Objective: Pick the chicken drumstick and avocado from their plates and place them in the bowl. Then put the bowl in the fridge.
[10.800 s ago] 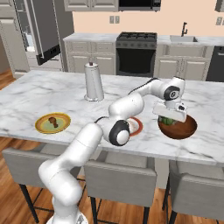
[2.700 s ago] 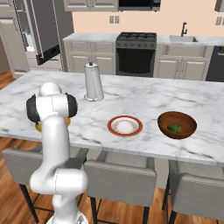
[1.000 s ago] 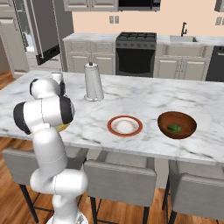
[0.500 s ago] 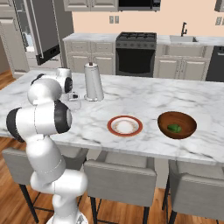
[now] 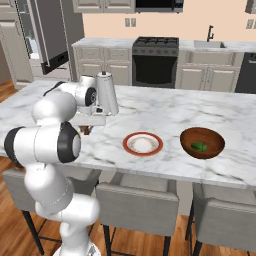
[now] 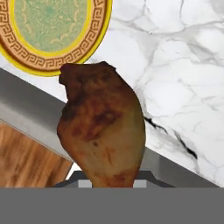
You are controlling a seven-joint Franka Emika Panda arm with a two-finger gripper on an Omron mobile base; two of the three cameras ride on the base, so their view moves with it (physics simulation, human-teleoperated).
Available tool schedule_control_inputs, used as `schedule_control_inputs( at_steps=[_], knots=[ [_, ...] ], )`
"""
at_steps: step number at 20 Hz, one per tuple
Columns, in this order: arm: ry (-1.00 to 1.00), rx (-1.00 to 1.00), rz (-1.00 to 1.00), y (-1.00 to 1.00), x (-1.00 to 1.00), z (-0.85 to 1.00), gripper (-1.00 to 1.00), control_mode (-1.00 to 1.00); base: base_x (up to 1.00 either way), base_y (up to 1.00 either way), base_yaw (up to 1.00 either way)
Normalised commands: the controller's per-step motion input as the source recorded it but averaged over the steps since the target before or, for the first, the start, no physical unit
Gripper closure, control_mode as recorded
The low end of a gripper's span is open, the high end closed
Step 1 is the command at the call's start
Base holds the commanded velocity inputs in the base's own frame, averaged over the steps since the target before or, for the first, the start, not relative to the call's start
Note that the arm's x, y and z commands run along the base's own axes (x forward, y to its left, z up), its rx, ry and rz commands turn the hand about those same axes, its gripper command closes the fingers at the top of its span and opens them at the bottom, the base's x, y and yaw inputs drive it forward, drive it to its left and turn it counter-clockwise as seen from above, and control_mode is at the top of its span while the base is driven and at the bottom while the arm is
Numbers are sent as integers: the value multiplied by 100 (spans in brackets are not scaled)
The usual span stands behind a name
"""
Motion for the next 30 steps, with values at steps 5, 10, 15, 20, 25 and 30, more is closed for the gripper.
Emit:
schedule_control_inputs(
  at_steps=[5, 10, 15, 20, 25, 30],
  knots=[
    [0, 0, -20, -66, -4, 4, 100, -100, 0, 0, 0],
    [0, 2, -21, -71, -8, 12, 100, -100, 0, 0, 0],
    [0, 0, -27, -67, -6, 5, 100, -100, 0, 0, 0],
    [0, 0, -44, -58, 0, 1, 100, -100, 0, 0, 0],
    [0, 0, -52, -54, 0, 0, 100, -100, 0, 0, 0],
    [0, -5, -53, -51, 0, 0, 100, -100, 0, 0, 0]
  ],
)
